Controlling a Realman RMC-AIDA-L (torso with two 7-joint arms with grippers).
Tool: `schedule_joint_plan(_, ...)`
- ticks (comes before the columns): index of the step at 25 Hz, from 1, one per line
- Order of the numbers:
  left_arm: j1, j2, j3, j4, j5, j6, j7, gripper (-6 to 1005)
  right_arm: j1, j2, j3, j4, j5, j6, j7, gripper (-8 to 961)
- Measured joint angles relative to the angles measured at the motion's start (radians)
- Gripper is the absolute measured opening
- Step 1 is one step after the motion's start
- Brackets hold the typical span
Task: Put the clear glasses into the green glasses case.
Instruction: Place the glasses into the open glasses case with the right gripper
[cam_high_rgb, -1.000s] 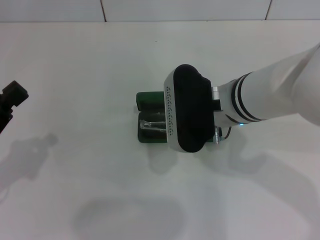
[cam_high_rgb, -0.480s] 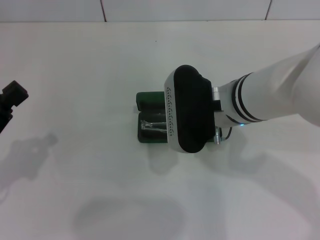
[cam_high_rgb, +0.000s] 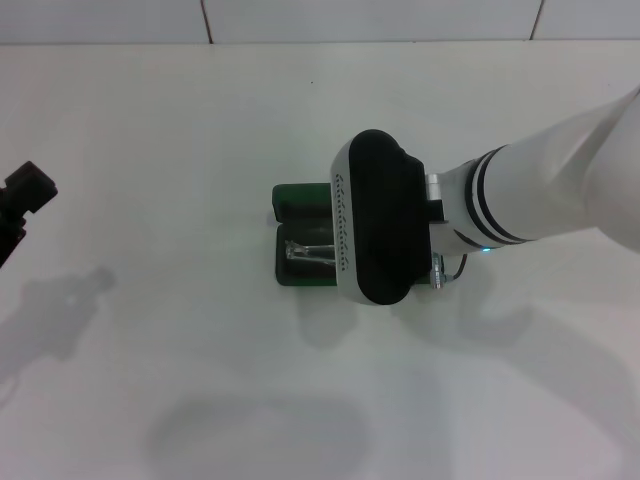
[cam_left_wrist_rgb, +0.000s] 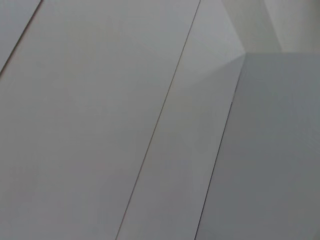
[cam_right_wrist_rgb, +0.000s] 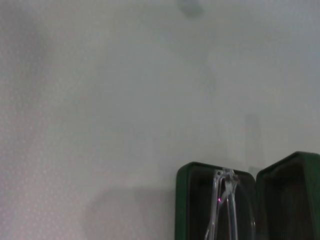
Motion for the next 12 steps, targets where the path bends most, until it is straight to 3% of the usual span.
schedule_joint_plan(12, 0.0, -0.001, 0.0, 0.0, 0.0, -0.001, 0.0, 48, 0.0, 0.0, 0.005, -0.01, -0.005, -0.011, 0.0, 97)
